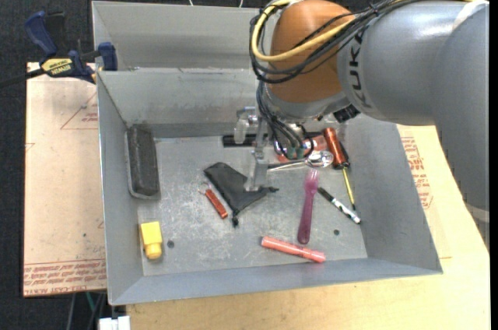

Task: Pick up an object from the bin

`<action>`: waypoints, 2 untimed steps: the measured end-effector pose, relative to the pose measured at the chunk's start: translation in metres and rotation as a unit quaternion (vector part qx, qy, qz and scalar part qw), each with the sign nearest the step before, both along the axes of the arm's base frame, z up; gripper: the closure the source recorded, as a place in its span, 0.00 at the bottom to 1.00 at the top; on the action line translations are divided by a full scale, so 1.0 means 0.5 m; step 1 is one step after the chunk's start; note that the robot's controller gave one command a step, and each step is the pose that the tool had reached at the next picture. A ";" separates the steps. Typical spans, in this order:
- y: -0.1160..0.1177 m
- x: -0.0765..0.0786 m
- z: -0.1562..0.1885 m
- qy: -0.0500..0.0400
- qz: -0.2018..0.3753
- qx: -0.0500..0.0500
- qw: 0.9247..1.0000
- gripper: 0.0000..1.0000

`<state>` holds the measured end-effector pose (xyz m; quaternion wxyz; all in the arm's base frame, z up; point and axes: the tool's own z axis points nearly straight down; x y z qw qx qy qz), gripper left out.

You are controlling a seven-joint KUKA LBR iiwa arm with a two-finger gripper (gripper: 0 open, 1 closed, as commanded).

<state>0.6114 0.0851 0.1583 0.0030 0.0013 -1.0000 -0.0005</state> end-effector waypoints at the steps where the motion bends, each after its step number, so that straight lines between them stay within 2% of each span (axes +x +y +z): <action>1: -0.001 0.004 0.009 -0.004 -0.001 0.000 1.000 0.00; 2: 0.020 -0.015 -0.180 -0.001 -0.166 0.000 0.986 0.00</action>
Offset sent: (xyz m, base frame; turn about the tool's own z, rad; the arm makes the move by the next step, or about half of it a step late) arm -0.0062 0.0091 -0.0883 0.3384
